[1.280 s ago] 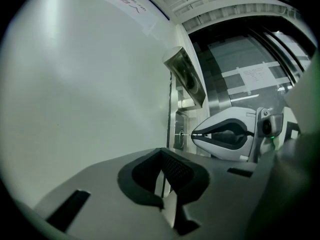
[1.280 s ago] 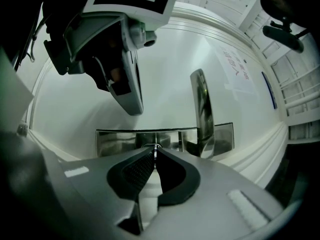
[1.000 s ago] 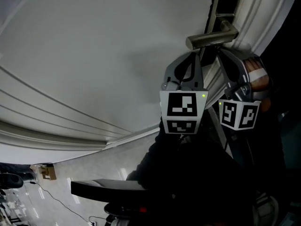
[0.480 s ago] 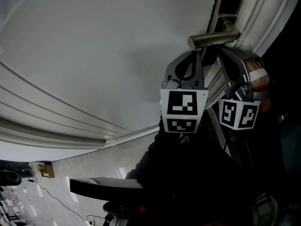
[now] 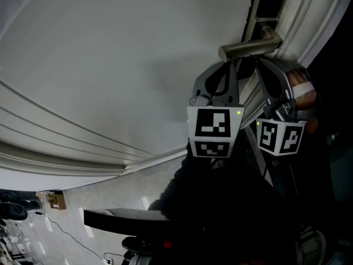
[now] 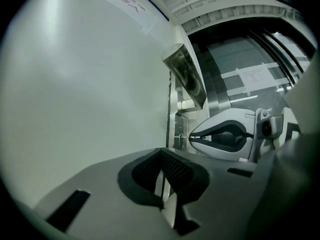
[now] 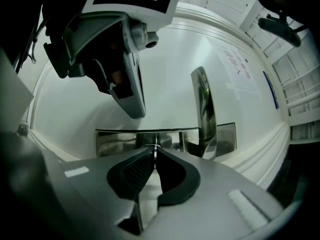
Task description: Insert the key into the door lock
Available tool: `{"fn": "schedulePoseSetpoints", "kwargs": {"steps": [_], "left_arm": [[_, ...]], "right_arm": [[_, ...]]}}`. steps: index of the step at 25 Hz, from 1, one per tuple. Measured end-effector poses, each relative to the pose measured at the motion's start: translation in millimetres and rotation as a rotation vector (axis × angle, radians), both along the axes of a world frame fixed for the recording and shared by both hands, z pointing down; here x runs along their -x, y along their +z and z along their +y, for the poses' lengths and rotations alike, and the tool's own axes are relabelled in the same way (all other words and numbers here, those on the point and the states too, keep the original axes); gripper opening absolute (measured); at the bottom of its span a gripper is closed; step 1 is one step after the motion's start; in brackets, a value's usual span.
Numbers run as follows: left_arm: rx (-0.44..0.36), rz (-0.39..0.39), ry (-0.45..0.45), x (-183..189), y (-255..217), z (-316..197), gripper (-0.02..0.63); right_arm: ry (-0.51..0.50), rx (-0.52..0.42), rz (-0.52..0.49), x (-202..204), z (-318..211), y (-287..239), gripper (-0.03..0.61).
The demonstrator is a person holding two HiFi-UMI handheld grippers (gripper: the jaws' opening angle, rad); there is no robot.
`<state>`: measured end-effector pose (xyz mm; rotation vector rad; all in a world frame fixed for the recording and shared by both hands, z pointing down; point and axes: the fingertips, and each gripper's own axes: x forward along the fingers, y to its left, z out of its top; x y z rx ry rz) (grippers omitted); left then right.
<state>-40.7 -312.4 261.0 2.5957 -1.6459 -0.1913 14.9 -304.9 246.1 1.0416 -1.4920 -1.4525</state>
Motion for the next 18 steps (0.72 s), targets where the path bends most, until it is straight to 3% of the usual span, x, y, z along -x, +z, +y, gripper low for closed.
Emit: {"fn": "schedulePoseSetpoints", "kwargs": {"steps": [18], "left_arm": [[0.005,0.008,0.005,-1.5,1.2,-2.9,0.002]], "right_arm": [[-0.003,0.003,-0.005,-0.3,-1.0,0.4,0.014]]}}
